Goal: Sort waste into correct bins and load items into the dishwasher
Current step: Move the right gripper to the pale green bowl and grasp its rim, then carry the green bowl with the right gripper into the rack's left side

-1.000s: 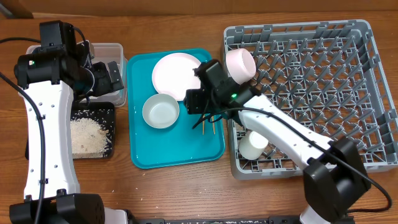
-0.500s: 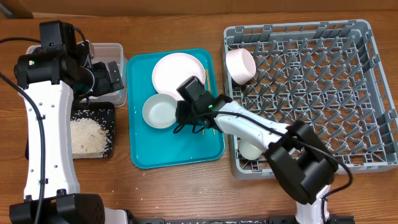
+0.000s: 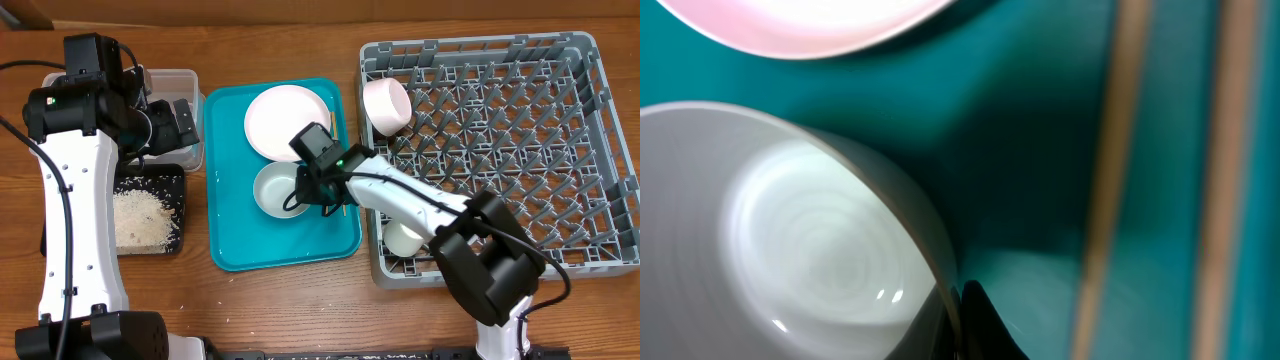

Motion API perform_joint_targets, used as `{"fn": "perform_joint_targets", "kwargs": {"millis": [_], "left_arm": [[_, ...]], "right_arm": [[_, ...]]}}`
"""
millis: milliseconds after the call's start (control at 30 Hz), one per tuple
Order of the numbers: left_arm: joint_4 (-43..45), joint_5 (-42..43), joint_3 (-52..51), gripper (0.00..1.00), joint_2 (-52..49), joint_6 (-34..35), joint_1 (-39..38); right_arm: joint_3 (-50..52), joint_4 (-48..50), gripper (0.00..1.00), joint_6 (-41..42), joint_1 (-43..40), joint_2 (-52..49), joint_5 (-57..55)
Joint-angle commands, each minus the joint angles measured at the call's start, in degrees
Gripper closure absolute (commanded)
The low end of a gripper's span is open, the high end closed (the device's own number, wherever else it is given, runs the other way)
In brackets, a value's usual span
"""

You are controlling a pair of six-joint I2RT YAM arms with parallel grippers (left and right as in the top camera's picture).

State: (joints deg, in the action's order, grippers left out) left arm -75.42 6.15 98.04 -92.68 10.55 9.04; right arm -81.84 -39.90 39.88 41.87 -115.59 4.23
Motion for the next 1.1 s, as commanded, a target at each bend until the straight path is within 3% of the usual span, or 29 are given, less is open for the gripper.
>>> {"fn": "perform_joint_targets", "kwargs": {"millis": [0,167,433,800,1067], "left_arm": [[0.04,-0.42,1.11,0.00,0.55,-0.04,-0.07],[0.04,-0.42,1.11,0.00,0.55,-0.04,-0.07],[0.07,-0.39,1.11,0.00,0.55,-0.04,-0.07],[0.07,-0.39,1.11,0.00,0.55,-0.04,-0.04],[0.04,-0.42,1.11,0.00,0.55,-0.04,-0.07]], "right_arm": [[-6.88,-4.90,0.96,-4.85,-0.44,8.68,-4.48],[-14.27,-20.24,0.96,-5.66,-0.44,17.55,-22.91],[-14.08,-37.16,0.96,-5.66,-0.50,23.74,-55.52],[-7.63,-42.10,0.96,-5.86,-0.48,13.29,-79.87],[-7.61,-41.24,0.96,-5.81,-0.50,5.88,-83.08]]}}
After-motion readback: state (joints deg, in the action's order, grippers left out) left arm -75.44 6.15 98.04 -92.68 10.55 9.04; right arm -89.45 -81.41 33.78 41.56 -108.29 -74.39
